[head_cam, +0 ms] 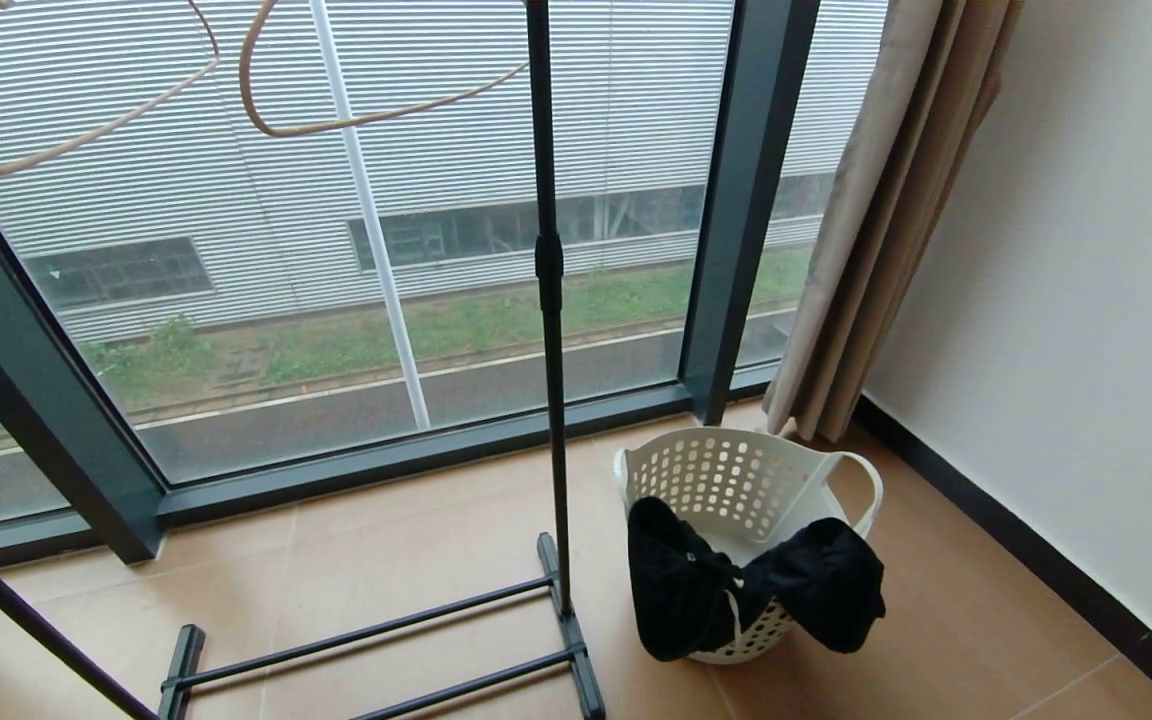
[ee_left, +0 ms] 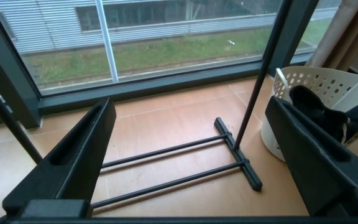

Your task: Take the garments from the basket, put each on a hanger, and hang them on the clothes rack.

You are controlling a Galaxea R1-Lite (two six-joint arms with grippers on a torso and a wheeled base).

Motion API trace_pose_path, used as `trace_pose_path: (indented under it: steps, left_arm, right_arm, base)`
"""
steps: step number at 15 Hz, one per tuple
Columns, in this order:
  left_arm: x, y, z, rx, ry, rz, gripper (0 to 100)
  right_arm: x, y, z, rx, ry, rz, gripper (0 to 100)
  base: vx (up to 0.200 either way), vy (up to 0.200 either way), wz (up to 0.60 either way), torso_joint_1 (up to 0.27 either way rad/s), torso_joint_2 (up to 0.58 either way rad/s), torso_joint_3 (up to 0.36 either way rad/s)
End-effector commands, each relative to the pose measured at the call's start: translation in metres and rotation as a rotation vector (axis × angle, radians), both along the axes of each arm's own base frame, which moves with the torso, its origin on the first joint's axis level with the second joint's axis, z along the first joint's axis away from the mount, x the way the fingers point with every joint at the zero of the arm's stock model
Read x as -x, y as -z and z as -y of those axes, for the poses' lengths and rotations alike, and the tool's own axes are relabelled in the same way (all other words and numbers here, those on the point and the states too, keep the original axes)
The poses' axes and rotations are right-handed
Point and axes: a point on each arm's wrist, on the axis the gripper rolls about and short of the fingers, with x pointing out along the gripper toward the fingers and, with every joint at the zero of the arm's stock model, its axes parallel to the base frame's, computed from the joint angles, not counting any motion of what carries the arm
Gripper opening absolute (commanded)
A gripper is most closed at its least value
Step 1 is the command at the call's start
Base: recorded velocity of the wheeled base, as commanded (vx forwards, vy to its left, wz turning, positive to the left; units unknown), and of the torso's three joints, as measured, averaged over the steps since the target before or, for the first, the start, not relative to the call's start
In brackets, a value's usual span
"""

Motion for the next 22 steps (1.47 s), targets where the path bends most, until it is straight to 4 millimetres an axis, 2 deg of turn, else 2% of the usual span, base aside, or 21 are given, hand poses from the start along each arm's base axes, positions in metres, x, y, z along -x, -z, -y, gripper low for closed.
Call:
trace_pose_path:
  steps: [1,15,22]
  left_arm:
    - [0.0000,0.0000,0.0000,0.000,0.000,0.000,100]
    - [-0.0001,0.0001,0.0000,0.001,0.000,0.002,100]
    - [-0.0001,0.0001,0.0000,0.001,0.000,0.002,100]
  right_arm:
    - [-0.0001,0.0003,0.0000,0.000,0.000,-0.001,100]
    - [0.0001,-0.0001,0.0000,0.000,0.000,0.001,100]
    - [-0.0002,0.0001,0.0001,-0.009,0.004,0.004,100]
  base:
    - [0.000,0.000,0.00,0.002,0.00,-0.203]
    - [0.000,0.000,0.00,0.003,0.00,-0.193]
    - [0.000,0.000,0.00,0.001,0.00,-0.012]
